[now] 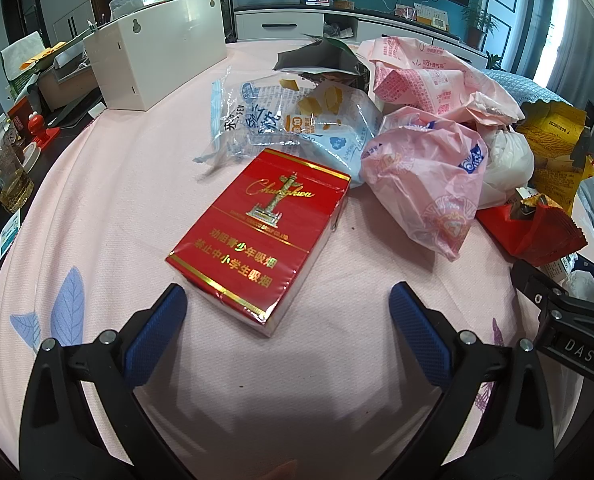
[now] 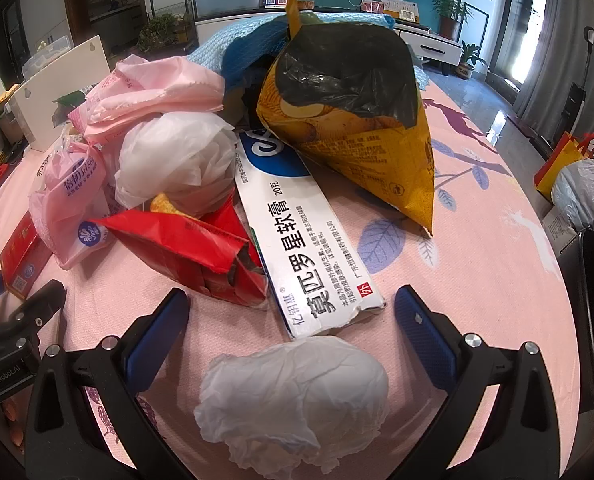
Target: Collect trash
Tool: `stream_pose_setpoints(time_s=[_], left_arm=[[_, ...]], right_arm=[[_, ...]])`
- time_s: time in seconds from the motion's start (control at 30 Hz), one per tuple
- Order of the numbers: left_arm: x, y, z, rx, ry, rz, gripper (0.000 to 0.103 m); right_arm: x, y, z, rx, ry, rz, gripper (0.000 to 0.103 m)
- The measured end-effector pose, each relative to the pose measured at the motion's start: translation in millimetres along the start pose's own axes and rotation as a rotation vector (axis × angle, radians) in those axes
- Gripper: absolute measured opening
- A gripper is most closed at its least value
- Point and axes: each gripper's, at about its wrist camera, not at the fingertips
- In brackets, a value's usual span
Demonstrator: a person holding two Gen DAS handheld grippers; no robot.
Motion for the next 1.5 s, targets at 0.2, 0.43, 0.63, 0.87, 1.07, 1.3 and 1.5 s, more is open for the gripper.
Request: stream_pose_setpoints(time_s=[0.2,0.43,0.63,0.87,1.07,1.3,1.5], left_arm=[[0.0,0.0,0.0,0.000,0.000,0.000,0.101],[0.0,0.0,0.0,0.000,0.000,0.000,0.101],[0.0,0.0,0.0,0.000,0.000,0.000,0.101],[0.0,0.0,0.0,0.000,0.000,0.000,0.101],[0.0,0.1,0.0,0.001,0.000,-0.001,0.101],[0.6,2.7,-2.6,0.026,0.012,-0.002,0.100],[-4.1,11.1,-24.6,0.124,-0.011,-0.067,0.100]], right_arm=[[0.0,0.0,0.1,0.000,0.000,0.000,0.100],[0.0,-0.1,0.0,0.000,0.000,0.000,0.100],[0.1,-0.2,-0.2,0.000,0.000,0.000,0.100],[0.1,-0.2,-0.3,0.000,0.000,0.000,0.100],[0.2,-0.5,-0.5,0.000,0.000,0.000,0.100],[-1.2,3.4,1.2,0.005,0.000,0.000,0.101],[-1.8,3.0,0.6,0.010,0.001,0.011,0.101]])
Point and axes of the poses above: each gripper's, at about its wrist camera, not at the fingertips, and z roughly the way its jaws point, y to its left, x to its underside, and after that the axes turned 2 degrees about -z, right-handed
